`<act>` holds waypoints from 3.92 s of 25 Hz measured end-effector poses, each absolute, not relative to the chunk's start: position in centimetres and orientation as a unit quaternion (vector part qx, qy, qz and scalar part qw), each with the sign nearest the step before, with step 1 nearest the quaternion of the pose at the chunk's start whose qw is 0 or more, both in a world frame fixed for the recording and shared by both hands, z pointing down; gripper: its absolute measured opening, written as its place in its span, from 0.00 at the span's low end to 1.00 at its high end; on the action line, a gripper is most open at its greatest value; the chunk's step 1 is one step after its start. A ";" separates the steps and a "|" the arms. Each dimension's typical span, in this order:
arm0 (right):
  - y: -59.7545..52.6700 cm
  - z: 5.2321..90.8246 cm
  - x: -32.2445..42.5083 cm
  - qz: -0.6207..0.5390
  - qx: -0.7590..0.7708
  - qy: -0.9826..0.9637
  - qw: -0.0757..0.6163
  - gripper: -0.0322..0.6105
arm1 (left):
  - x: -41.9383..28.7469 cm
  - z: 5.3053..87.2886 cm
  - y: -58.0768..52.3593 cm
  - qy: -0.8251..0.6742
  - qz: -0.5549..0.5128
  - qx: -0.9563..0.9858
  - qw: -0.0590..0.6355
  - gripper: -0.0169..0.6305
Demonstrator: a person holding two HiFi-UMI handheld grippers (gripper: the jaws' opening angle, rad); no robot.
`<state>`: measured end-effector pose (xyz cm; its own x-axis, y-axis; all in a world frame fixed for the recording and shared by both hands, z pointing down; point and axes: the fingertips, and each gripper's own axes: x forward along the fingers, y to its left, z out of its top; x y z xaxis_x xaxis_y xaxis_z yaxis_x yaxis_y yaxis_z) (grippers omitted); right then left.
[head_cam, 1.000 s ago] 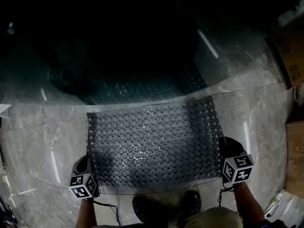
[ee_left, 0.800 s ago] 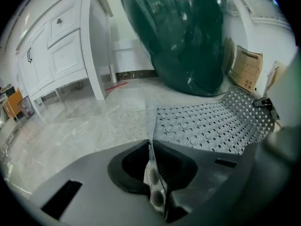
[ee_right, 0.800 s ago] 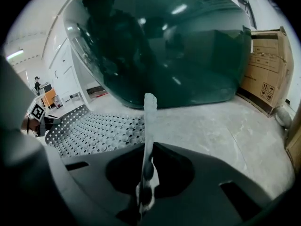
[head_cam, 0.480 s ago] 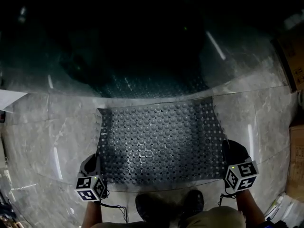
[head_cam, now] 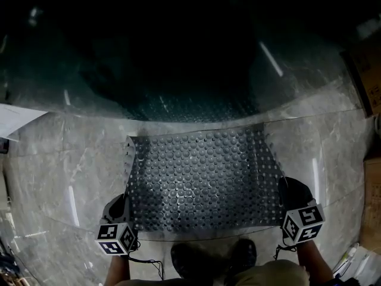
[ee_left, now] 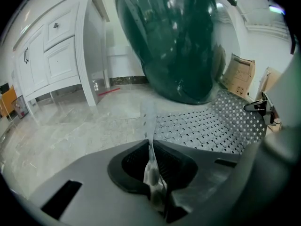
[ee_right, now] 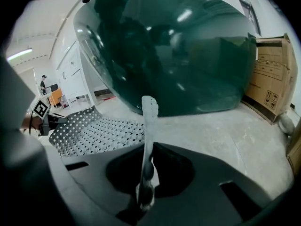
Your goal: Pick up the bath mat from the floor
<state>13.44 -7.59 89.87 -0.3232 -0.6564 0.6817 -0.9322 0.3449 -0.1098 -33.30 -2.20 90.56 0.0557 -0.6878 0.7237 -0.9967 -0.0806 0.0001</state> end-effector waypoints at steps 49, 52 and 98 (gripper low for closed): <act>-5.0 79.1 4.0 0.252 0.467 -0.801 0.277 0.10 | -24.5 79.4 -1.9 -0.532 0.218 0.746 0.337 0.09; -4.6 77.3 3.4 0.240 0.459 -0.810 0.275 0.10 | -23.4 77.8 -1.8 -0.516 0.222 0.754 0.341 0.09; -0.9 53.4 2.1 0.252 0.459 -0.813 0.254 0.10 | -20.4 55.4 2.2 -0.465 0.234 0.785 0.336 0.09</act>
<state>2.14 -0.86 53.40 -0.4491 -0.6182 0.6451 -0.8748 0.4512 -0.1765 -20.43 2.21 55.38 0.4576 -0.5730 0.6799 -0.8875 -0.3415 0.3095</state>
